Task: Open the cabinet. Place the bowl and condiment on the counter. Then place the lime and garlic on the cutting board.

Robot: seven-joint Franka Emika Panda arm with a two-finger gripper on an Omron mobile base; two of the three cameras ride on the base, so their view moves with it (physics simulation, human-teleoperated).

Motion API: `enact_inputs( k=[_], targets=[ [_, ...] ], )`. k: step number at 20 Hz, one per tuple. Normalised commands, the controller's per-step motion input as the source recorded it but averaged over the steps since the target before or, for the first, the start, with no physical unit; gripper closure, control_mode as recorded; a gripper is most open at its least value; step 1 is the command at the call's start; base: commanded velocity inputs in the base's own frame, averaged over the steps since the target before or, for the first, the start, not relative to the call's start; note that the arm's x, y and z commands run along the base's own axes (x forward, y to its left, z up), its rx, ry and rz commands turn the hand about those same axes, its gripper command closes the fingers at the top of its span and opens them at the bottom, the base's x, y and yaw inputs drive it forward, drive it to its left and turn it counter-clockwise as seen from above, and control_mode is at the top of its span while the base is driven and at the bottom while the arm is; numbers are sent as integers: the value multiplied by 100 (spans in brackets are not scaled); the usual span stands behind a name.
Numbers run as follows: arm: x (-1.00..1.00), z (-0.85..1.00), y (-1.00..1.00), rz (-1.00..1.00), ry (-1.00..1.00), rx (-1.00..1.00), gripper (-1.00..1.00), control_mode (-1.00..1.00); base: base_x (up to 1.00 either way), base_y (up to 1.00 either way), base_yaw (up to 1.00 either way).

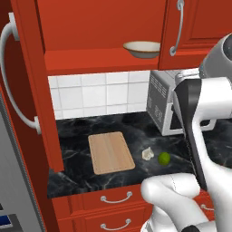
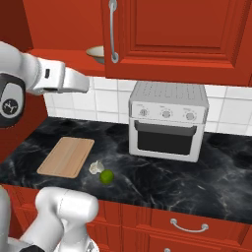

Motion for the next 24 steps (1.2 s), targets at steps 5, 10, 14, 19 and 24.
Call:
enact_inputs(
  k=[5, 10, 14, 19, 24],
  targets=[
    [47, 43, -12, -13, 0, 12, -100, -100, 0, 0, 0],
    [54, 30, -6, -10, 0, 13, -100, -100, 0, 0, 0],
    [50, 16, -3, -5, 0, 13, -100, -100, 0, 0, 0],
    [48, 12, -9, -3, -3, 11, -100, -100, 0, 0, 0],
    [30, 1, -22, 0, -12, 7, -100, -100, 0, 0, 0]
  ],
)
